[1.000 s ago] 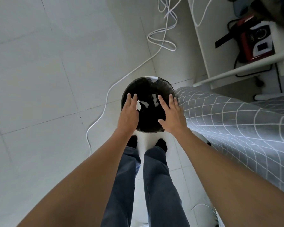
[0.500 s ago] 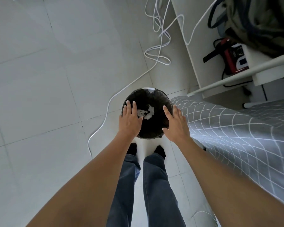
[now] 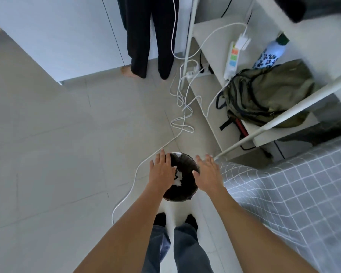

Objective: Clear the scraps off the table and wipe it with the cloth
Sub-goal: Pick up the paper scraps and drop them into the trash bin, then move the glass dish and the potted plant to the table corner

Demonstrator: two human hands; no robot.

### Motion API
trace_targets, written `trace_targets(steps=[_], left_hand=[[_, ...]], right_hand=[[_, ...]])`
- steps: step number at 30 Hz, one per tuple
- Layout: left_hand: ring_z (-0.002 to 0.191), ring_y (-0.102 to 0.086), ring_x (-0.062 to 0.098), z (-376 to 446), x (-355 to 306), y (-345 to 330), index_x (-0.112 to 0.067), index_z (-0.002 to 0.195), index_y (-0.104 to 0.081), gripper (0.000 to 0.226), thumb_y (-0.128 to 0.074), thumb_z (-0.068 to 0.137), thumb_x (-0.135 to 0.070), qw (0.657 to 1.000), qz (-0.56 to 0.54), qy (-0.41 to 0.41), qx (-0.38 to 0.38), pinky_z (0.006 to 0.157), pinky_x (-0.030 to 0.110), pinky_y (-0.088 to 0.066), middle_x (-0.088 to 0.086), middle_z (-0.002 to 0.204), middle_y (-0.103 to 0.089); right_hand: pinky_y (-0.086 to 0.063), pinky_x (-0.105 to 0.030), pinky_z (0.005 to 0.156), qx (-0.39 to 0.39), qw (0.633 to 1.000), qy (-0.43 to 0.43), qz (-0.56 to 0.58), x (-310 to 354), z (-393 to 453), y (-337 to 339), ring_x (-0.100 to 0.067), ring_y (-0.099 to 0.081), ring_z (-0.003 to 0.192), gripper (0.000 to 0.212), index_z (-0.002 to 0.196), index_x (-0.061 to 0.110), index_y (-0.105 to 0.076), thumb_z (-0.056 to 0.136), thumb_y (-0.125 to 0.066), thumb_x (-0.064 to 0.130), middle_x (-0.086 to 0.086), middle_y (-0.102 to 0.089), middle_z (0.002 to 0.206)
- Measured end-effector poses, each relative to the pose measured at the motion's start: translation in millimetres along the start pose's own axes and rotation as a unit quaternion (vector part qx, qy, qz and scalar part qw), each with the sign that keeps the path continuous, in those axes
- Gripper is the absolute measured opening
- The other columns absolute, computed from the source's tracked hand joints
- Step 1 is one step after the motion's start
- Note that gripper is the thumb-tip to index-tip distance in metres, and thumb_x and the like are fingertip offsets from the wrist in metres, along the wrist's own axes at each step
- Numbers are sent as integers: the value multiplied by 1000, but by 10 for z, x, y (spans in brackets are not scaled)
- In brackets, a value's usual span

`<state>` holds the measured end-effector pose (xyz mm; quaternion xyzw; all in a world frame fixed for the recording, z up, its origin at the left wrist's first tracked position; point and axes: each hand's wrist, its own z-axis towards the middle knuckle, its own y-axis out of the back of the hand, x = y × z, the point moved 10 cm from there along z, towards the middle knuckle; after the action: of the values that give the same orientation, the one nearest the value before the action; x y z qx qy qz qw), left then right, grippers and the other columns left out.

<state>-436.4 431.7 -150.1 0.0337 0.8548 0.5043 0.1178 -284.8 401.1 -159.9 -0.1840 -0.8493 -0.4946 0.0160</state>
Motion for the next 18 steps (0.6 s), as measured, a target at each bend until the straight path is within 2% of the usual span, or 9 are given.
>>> trace_targets(steps=[5,10,18], left_hand=[[146,-6,29,-248,-118,511,-8,150,-10,58,-27,103,-36,998,38,-38,-11,117,45,-13,13,159,-1],[146,-6,29,-474,-291,898,-7,150,-10,58,-28,102,-34,993,79,-89,-25,117,46,-13,14,159,-3],[146,-11,27,-865,-957,1129,-8,149,-16,56,-32,101,-34,977,111,-174,-49,116,45,-16,13,158,-11]], right_hand=[[-7,-46,118,-37,999,-14,-1,130,-414,436,-28,-2,148,58,153,22,-14,101,-35,36,-14,-7,160],[-11,-46,119,-90,995,-36,7,62,-826,824,-28,-4,148,58,153,22,-16,100,-36,37,-15,-10,159],[-8,-45,118,-141,982,-113,56,-569,-1630,1124,-29,-1,148,54,152,23,-16,102,-32,37,-14,-9,159]])
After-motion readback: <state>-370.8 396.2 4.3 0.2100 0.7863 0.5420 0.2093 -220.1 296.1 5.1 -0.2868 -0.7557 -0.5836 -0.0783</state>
